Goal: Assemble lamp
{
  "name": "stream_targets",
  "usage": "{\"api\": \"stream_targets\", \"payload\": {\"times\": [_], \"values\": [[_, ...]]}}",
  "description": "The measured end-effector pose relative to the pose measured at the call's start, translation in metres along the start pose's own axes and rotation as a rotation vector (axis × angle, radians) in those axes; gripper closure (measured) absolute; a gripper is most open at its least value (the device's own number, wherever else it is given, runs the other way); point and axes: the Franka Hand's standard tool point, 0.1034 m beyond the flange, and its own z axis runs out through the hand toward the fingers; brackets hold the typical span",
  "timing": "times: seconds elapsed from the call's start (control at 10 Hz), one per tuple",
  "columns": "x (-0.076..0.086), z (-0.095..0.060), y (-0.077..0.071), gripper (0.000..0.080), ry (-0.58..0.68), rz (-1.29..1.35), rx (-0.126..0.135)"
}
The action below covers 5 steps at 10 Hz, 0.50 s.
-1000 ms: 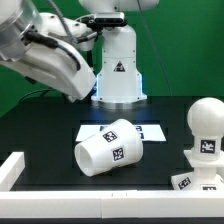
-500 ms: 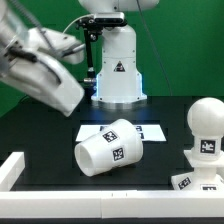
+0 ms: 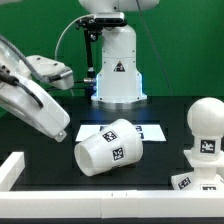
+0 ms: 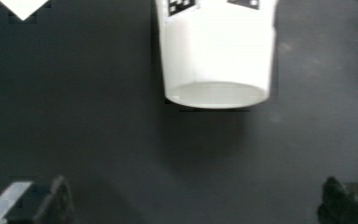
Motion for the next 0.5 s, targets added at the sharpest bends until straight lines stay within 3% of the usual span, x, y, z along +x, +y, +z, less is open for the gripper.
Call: {"api": "stream_targets", "payload": {"times": [0.4, 0.5], "values": [[0.0003, 0.0010, 0.0005, 0.0100, -0.004, 0.003, 0.005], [0.0006, 0.0079, -0.0002, 0.0100, -0.032, 0.020, 0.052]]}}
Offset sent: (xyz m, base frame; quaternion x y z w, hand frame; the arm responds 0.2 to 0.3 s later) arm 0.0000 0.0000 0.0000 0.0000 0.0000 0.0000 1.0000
